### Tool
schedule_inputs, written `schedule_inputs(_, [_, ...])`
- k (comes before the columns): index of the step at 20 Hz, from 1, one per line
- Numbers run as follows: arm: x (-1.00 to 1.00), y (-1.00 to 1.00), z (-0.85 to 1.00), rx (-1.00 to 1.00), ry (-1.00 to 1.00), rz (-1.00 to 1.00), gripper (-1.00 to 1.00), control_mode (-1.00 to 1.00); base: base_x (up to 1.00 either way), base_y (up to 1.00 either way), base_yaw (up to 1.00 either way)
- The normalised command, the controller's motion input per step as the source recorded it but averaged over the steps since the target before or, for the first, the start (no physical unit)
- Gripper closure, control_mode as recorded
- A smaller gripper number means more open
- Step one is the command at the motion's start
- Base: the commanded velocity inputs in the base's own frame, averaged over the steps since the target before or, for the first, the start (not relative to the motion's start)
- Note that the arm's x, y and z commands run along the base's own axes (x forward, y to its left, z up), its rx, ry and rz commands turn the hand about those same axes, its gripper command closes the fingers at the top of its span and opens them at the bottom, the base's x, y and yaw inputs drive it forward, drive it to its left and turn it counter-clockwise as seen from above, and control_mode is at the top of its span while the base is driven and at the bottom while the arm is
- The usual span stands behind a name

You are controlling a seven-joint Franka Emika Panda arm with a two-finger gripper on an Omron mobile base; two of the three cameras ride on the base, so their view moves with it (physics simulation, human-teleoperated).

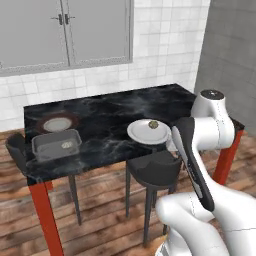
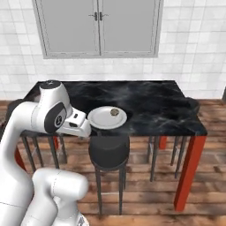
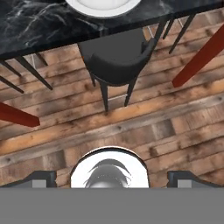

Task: Place two dumplings into each of the tupperware containers and then place the containers in the fridge.

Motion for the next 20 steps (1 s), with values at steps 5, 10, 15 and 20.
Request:
schedule_inputs(5, [0.00, 0.00, 0.00, 0.00, 0.00, 0.00, -1.00, 1.00, 0.34, -0.56, 0.33])
schedule_inputs(10, [0.00, 0.00, 0.00, 0.00, 0.00, 0.00, -1.00, 1.00, 0.55, -0.25, 0.17])
schedule_inputs(15, [0.00, 0.00, 0.00, 0.00, 0.00, 0.00, -1.00, 1.00, 0.44, -0.26, 0.15])
schedule_inputs(20, [0.00, 0.00, 0.00, 0.00, 0.00, 0.00, -1.00, 1.00, 0.52, -0.11, 0.11])
